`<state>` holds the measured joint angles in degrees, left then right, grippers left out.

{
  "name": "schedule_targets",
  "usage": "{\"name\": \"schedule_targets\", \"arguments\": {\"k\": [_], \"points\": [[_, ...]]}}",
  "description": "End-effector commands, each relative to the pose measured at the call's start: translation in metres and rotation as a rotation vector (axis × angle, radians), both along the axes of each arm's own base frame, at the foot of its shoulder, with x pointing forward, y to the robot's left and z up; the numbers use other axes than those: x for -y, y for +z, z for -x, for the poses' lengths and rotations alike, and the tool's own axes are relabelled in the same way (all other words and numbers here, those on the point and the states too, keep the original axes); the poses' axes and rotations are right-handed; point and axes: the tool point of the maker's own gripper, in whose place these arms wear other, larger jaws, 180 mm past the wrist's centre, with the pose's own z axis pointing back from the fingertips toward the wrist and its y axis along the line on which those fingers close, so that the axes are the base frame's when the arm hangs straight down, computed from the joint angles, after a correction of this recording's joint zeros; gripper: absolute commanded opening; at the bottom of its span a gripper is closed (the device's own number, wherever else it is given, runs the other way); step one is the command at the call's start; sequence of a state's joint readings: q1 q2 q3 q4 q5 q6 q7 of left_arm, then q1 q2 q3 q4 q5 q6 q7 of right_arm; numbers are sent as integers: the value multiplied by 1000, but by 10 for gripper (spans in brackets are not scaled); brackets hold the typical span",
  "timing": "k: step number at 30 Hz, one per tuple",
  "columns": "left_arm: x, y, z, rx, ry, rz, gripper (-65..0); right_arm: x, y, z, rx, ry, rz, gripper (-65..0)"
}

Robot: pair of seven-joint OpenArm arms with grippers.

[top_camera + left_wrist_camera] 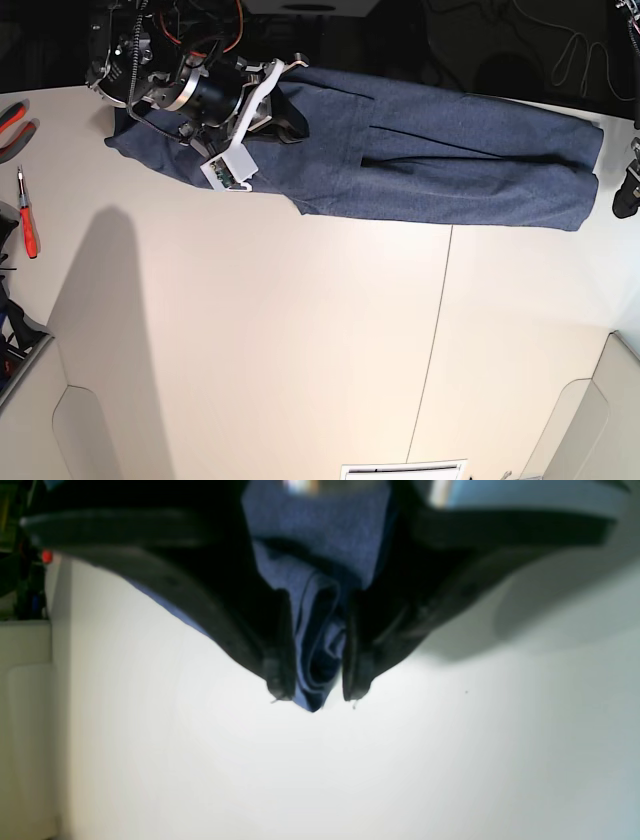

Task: Layout the t-shirt on the table in an organized manner, then fold the t-shirt properly
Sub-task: 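Grasp the sleeve with the right gripper and fold it onto the shirt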

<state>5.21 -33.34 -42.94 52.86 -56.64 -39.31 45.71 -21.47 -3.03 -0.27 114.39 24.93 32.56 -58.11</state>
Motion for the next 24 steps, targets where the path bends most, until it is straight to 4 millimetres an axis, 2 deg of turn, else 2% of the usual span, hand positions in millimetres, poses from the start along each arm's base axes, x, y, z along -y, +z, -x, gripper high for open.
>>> {"name": "schedule_targets", "arguments": {"k": [1, 3, 4, 8, 13, 16, 20, 24], "points": [[-12, 17, -6, 29, -10, -49, -383, 0, 1, -2, 12, -18, -3, -650], [-15, 14, -2, 10, -11, -76, -305, 8, -12, -4, 0, -38, 34, -650], [-17, 13, -1, 11, -4, -88, -289, 11, -19, -5, -2, -42, 45, -650], [-22, 11, 2, -1, 0, -131, -289, 15, -48, -13, -53, -44, 57, -650], [-17, 5, 4, -8, 0, -118, -288, 16, -80, -30, -126, -34, 75, -650], [-9, -5, 10, -17, 4, -96, -288, 19, -86, -45, -129, -31, 89, -650], [0, -18, 20, -19, 23, -74, -288, 24, -81, -62, -97, -31, 103, -650], [2, -22, 24, -14, 37, -79, -288, 37, -83, -64, -93, -27, 136, -650]]}}
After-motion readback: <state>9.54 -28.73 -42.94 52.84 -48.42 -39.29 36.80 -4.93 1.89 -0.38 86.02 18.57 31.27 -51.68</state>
